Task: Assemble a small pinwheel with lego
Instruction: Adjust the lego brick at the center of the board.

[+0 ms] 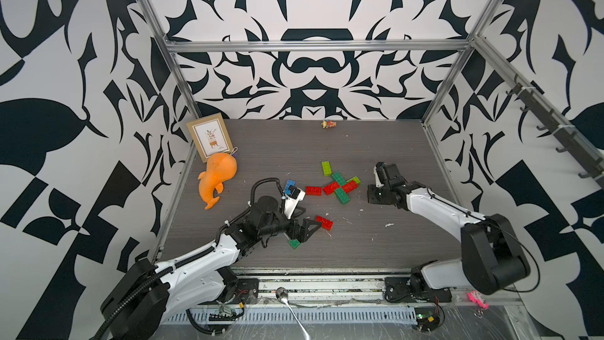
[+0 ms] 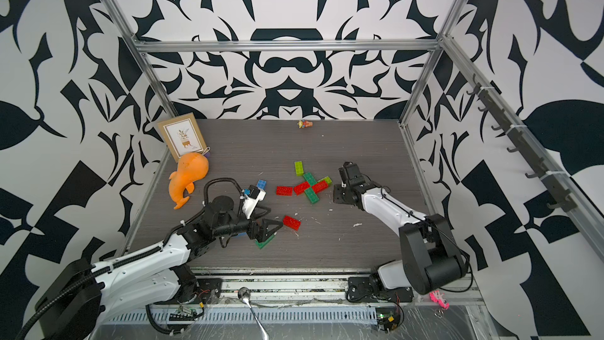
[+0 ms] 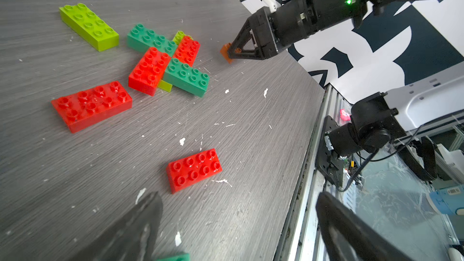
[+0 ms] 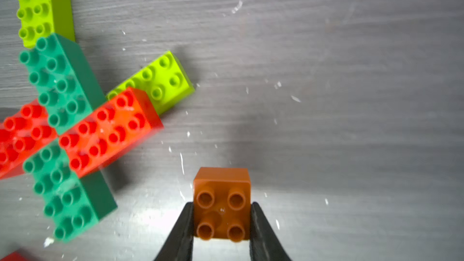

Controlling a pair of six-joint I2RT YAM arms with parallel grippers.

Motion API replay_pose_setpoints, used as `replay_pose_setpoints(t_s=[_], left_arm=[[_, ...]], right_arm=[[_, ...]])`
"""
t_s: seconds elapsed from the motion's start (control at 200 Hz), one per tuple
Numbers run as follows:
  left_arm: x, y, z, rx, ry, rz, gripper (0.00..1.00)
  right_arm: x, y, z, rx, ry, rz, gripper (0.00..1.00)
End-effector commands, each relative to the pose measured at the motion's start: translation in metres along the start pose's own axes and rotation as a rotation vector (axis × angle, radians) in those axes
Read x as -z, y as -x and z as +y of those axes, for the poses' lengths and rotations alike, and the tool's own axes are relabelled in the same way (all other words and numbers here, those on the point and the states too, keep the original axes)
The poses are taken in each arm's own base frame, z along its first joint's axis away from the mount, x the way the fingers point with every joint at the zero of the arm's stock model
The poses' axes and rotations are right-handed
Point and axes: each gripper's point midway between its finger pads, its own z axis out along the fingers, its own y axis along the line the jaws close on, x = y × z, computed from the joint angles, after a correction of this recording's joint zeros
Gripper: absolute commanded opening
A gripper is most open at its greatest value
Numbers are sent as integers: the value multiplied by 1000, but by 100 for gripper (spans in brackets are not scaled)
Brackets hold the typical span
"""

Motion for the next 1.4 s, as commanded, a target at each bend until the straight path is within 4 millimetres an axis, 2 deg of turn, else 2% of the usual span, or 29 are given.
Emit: replay_pose_setpoints(t_s=[0.0,0.16,0.3,0.475,0.56,0.8,1.08,1.205,1.395], left_arm=[[0,17,-17,-17,-72,-36,100],[1,17,-17,-21,-65,-40,100],[1,16,-15,-22,-56,-40,100],[1,17,-15,-22,-55,-42,100],[2,17,-15,-23,-53,-42,100],[2,17,-15,-23,-51,-41,100],[1,16,-14,-23,-48,-39,100],[1,16,-14,-23,-49,-38,100],[2,17,-16,-24,-53,-41,100]], right_arm=[[0,-24,-10,-67,-28,52,12],[3,-25,-1,-61,-12,81,10],[-9,-41,12,-52,-8,131,9],[-14,-45,22,-24,-30,134,9],[-14,-44,23,-20,-40,128,12],[-6,-35,21,11,-80,114,30],[-9,-34,27,21,-65,143,53],[-9,-32,28,23,-65,141,55],[-11,-30,30,35,-65,147,50]])
